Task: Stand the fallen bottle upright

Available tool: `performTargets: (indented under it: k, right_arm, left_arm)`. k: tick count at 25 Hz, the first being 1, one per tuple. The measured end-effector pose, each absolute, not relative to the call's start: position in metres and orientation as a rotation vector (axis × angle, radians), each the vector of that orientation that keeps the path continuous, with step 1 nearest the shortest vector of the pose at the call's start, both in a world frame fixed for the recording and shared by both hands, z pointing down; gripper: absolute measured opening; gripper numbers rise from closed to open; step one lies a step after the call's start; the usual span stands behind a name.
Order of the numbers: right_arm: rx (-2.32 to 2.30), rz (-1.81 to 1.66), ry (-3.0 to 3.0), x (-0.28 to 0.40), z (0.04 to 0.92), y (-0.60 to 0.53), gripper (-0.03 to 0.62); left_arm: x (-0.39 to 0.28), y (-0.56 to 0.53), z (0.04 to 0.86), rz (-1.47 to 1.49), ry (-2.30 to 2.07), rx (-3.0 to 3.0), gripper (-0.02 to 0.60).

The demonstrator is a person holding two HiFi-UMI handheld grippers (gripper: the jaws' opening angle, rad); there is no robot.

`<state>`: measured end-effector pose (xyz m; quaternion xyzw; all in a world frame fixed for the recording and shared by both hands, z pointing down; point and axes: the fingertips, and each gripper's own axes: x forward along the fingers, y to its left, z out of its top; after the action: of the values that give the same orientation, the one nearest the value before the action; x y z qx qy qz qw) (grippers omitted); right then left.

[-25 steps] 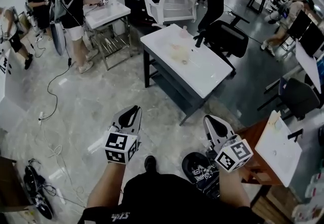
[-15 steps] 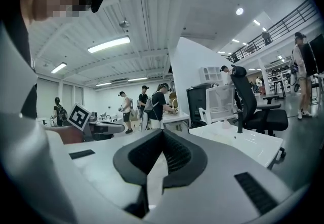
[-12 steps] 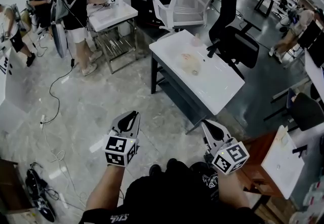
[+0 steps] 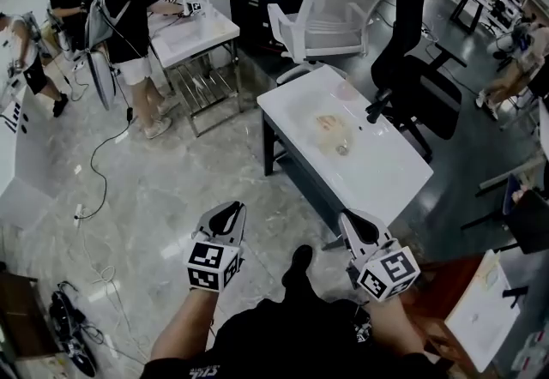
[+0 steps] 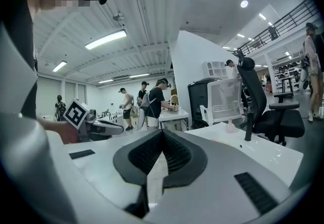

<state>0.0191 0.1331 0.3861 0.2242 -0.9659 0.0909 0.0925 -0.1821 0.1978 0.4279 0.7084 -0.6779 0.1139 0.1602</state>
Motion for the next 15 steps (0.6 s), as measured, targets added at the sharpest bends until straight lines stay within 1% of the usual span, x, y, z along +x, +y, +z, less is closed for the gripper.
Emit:
performTargets:
  k: [4, 8, 15]
  right_arm:
    - [0.607, 0.274, -2.863, 0.009, 0.392, 0.056, 0.012]
    - [0.567, 0.286, -2.884, 0.001, 0.387, -0.015, 0.014]
    - [0.582, 0.342, -2.869, -0.006, 0.398, -0.089, 0.014]
  left_arm:
    - [-0.18, 0.12, 0.429, 0.302, -1.923, 1.992, 0.044]
    - [-0.181, 0.048, 0.409, 0.323, -1.925, 2.011, 0.043]
    - [-0.189, -0.037, 0.407, 0.346, -1.911, 2.042, 0.043]
